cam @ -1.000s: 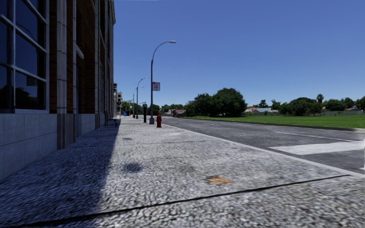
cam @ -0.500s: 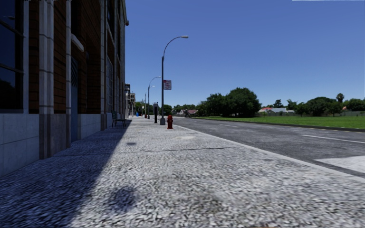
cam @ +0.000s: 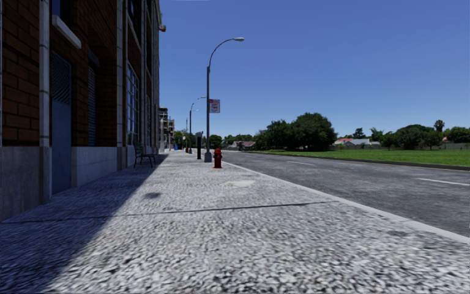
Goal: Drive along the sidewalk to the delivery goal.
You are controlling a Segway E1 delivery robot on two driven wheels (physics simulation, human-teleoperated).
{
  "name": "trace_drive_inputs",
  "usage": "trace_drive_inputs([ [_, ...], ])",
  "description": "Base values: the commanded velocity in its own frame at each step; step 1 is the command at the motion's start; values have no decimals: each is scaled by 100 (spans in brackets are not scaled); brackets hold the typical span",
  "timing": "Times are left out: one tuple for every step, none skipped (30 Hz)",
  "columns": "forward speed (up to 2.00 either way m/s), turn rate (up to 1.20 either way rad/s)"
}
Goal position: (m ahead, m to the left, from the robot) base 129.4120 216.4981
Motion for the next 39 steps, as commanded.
trace_drive_inputs([
  [200, 28],
  [200, 34],
  [200, 34],
  [200, 37],
  [200, 37],
  [200, 37],
  [200, 37],
  [200, 37],
  [200, 37],
  [200, 37],
  [200, 37],
  [200, 37],
  [200, 37],
  [200, 37],
  [200, 37],
  [200, 37],
  [200, 37],
  [200, 37],
  [200, 37],
  [200, 37],
  [200, 37],
  [200, 37],
  [200, 37],
  [200, 37],
  [200, 37],
  [200, 37],
  [200, 37],
  [200, 37],
  [200, 37],
  [200, 37],
  [200, 0],
  [200, 0],
  [200, 0],
  [200, 0],
  [200, 0],
  [200, 0],
  [200, 0],
  [200, 0],
  [200, 0],
])
